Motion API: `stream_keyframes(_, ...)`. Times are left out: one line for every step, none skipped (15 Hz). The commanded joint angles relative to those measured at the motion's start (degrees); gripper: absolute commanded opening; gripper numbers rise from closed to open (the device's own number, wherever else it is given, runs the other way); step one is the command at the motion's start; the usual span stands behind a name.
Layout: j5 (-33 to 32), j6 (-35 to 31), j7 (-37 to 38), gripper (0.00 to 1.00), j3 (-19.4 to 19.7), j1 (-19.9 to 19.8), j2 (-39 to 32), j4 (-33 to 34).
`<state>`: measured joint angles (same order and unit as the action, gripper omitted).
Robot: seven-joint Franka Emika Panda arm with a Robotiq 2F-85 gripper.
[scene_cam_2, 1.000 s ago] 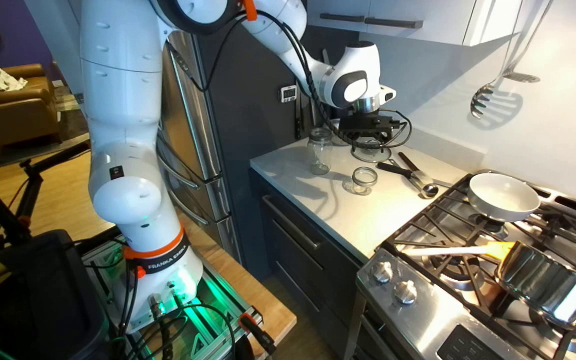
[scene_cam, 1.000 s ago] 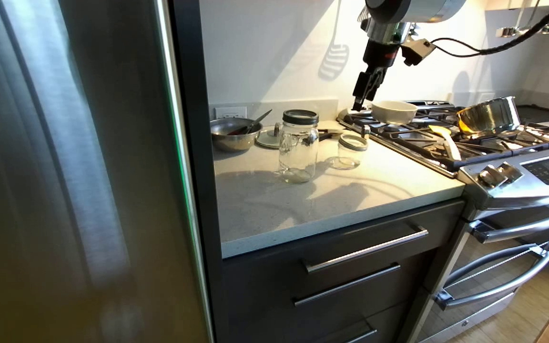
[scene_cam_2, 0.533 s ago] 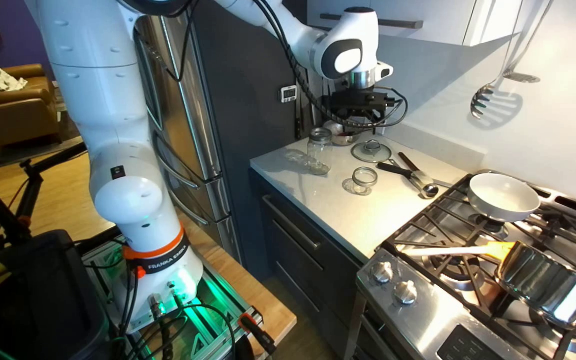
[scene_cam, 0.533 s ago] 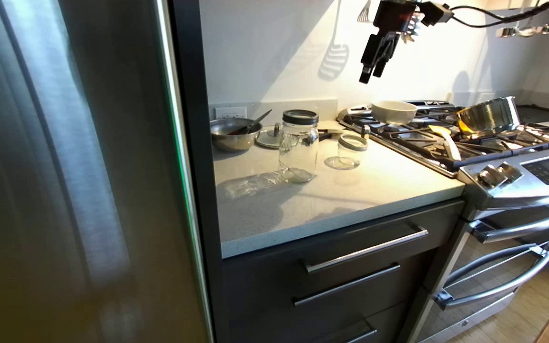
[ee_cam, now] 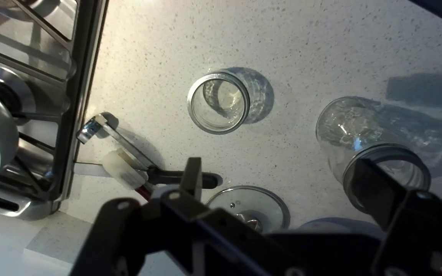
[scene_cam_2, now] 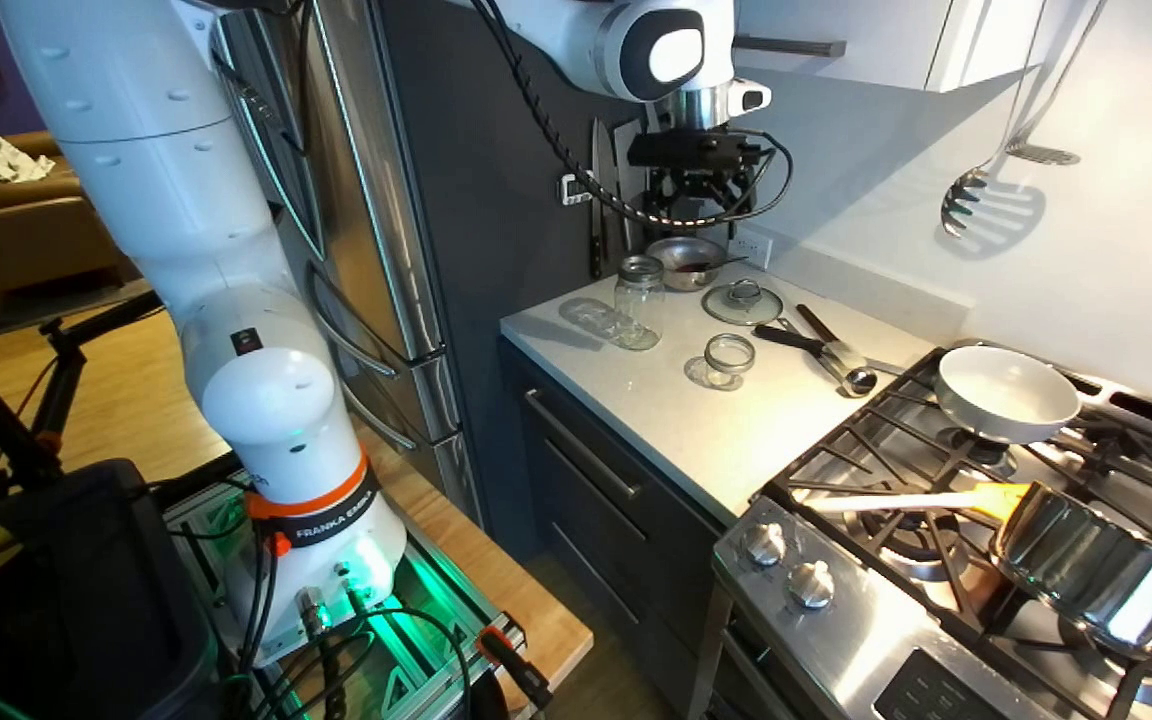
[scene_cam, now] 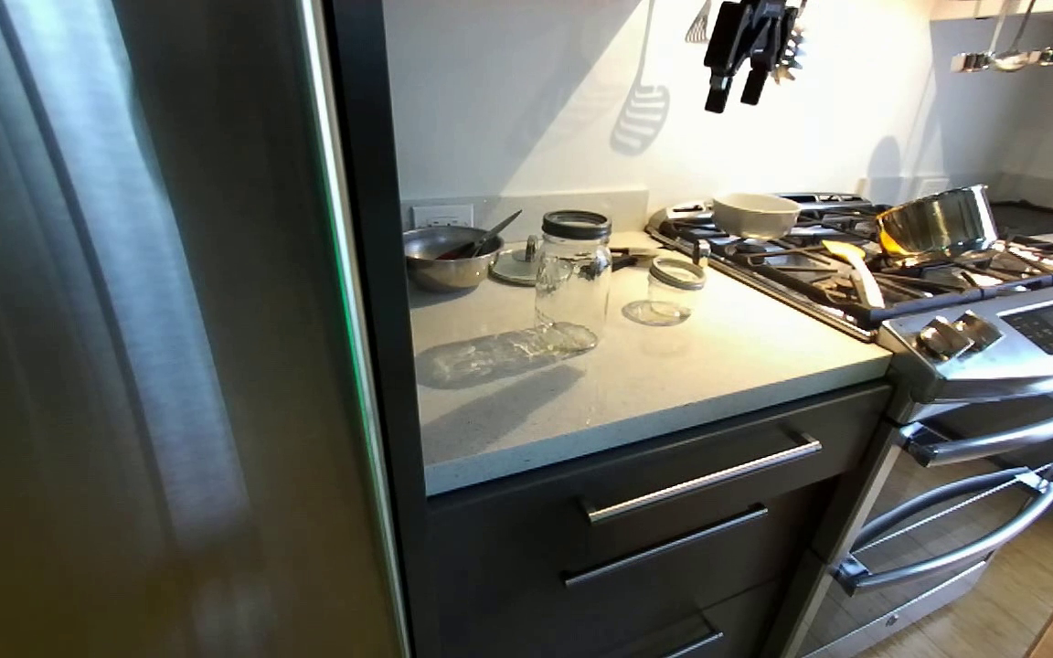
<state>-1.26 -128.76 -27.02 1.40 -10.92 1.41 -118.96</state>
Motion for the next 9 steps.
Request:
stream_keyframes(-3.0,2.4,5.6,1.00,1.7,2.2,3.1,-1.8)
stream_keyframes(-3.1,2.1,6.0,1.00,1.9,2.4,3.5,-1.9)
stream_keyframes(-3.5,2.1,6.8,1.00,1.9,2.6,3.8,-1.8)
stream_keyframes(-3.7,2.0,7.3,1.00,2.0,2.8,4.1,-1.9)
stream_keyframes(-4.0,2.0,7.9,1.00,2.0,3.0,4.3,-2.0)
stream_keyframes(-2.7,1.2,5.9,1.00,2.3,3.1,2.3,0.0)
stream_keyframes(-2.8,1.2,6.3,1.00,2.3,3.2,2.5,0.0)
stream_keyframes(-2.9,1.2,6.5,1.00,2.3,3.3,2.7,0.0)
stream_keyframes(-2.9,1.2,6.6,1.00,2.3,3.3,2.8,-0.1)
